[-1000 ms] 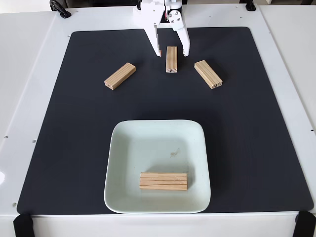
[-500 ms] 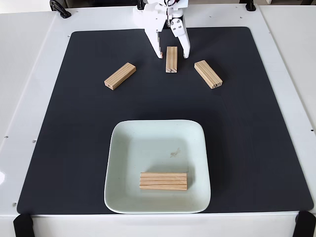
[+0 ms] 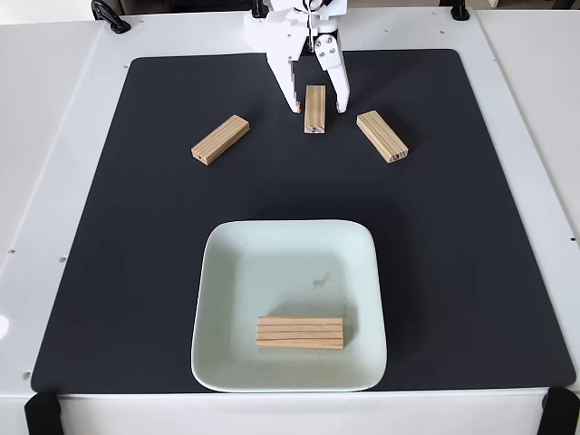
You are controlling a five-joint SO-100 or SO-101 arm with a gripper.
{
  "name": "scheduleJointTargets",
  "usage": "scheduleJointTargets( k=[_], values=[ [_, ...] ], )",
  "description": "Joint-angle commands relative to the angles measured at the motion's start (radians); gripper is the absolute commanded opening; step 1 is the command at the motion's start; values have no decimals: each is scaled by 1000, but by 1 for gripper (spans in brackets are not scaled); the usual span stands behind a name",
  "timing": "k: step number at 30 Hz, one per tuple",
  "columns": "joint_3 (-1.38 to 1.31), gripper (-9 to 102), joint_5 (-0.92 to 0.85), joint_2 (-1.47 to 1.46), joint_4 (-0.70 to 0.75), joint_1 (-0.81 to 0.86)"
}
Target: Pick up the wooden block and place them on the plate.
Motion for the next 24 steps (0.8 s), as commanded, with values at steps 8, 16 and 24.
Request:
scheduleJointTargets(
  k=[8, 16, 24],
  values=[
    [38, 2, 8, -2, -6, -9],
    [23, 0, 32, 17, 8, 15],
    [-330, 0, 471, -2, 8, 11]
  ],
)
